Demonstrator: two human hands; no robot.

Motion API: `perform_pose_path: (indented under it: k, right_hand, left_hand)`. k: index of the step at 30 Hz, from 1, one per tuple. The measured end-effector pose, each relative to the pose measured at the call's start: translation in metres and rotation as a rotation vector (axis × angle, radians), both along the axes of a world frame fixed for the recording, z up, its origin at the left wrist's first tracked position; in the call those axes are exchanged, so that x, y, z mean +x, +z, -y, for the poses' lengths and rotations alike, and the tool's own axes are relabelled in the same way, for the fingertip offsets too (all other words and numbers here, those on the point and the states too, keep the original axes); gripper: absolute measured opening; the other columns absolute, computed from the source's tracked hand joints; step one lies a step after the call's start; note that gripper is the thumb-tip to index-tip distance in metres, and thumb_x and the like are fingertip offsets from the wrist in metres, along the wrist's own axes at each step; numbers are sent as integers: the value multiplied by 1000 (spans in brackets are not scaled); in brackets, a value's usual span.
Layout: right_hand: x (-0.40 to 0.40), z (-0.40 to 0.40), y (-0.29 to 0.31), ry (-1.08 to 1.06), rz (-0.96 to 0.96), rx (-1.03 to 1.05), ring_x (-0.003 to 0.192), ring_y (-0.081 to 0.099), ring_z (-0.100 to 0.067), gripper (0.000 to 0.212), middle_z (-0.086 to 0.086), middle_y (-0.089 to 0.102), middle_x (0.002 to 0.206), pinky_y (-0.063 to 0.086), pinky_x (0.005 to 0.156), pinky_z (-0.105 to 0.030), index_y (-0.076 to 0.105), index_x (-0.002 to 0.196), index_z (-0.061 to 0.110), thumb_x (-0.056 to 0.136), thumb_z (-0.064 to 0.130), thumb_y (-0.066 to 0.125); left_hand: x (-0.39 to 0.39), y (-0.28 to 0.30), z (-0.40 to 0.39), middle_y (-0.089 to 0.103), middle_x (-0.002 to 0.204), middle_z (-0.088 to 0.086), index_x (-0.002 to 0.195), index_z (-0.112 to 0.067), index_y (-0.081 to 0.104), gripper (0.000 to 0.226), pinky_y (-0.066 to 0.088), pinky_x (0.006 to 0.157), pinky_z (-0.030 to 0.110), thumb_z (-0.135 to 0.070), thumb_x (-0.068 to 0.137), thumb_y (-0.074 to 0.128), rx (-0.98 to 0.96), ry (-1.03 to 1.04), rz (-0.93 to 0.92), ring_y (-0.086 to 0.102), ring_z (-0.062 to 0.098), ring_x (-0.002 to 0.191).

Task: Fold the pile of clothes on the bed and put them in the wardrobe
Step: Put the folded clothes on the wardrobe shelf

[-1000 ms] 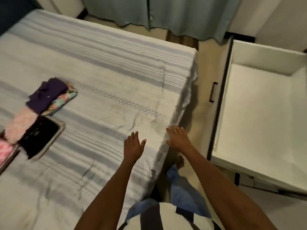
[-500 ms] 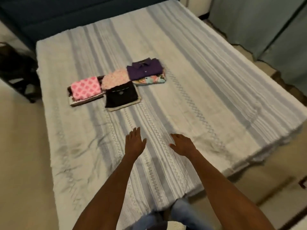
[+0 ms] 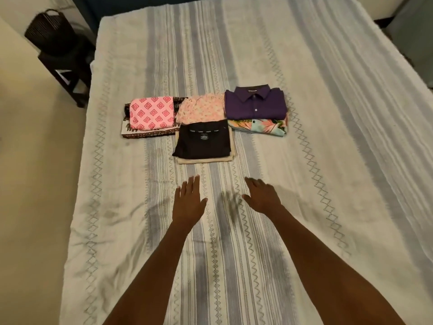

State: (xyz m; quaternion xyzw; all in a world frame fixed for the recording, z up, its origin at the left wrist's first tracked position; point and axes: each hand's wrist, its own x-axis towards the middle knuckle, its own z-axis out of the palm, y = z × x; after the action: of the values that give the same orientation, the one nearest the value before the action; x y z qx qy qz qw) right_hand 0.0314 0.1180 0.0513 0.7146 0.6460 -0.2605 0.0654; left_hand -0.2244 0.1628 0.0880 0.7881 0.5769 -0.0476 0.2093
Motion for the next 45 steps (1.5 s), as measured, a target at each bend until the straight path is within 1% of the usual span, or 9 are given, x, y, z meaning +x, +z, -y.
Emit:
perform_pose_path:
  k: [11,15,19,23,29,35,37,41,45]
  right_hand:
    - [-40,-194,-92,228,193,68,154,-4,-31,92,-5,-11,167,11,121,-53,-9,159,22,97,46,54]
    - [-46,-225,-131,218,202,10,153,-4,-32,95,-3,-18,165,24,117,-53,-11,158,27,96,37,61]
    - [-42,-240,-137,247,219,52,151,13,-38,83,-8,-5,167,45,101,-48,1,159,25,98,14,55]
    - [-45,-240,-119,330,294,82,125,51,-42,64,-18,25,160,52,87,-46,23,156,17,99,18,50]
    - [-48,-182,-78,302,165,28,108,65,-32,51,-5,63,128,52,86,-40,49,140,26,91,35,56]
    - [-33,-68,-37,213,-99,-94,112,64,-30,58,-6,68,123,48,90,-37,55,139,29,87,51,63]
    - [-31,-27,-15,179,-140,-142,108,65,-30,62,-8,70,119,47,86,-35,56,137,27,83,59,59]
    - [-30,57,24,150,-180,-185,104,66,-27,77,-5,71,115,44,80,-31,58,134,29,72,72,43]
    - [-22,139,56,15,-192,-197,102,66,-25,87,-3,71,113,42,76,-30,56,134,31,62,73,31]
  left_hand:
    - [-3,-94,-73,9,166,9,159,-17,4,73,9,123,44,-40,102,44,-43,192,21,11,29,152]
    - [-10,-115,-81,10,166,7,159,-19,4,73,14,123,46,-39,102,45,-80,279,91,11,27,152]
    - [-7,-117,-98,13,165,8,159,-17,8,71,14,123,43,-37,102,46,-36,258,107,14,26,151]
    - [-2,-107,-105,17,164,9,158,-15,13,70,15,123,41,-35,101,48,3,236,107,18,26,150]
    - [-7,-89,-88,7,166,7,159,-18,1,86,14,122,45,-37,97,58,28,89,6,13,29,152]
    - [-22,-75,-16,-2,166,6,158,-28,-8,123,10,120,54,-61,73,76,-70,-148,-75,3,30,152]
    - [-26,-73,20,12,165,9,156,-29,4,128,20,116,58,-68,61,79,-130,-203,-77,14,32,150]
    - [-16,-53,84,53,144,13,141,-13,43,88,33,112,57,-41,68,84,-180,-149,21,49,37,134]
    - [-9,-21,126,66,121,12,139,-12,45,60,46,92,39,-30,86,69,-357,-200,160,62,33,110]
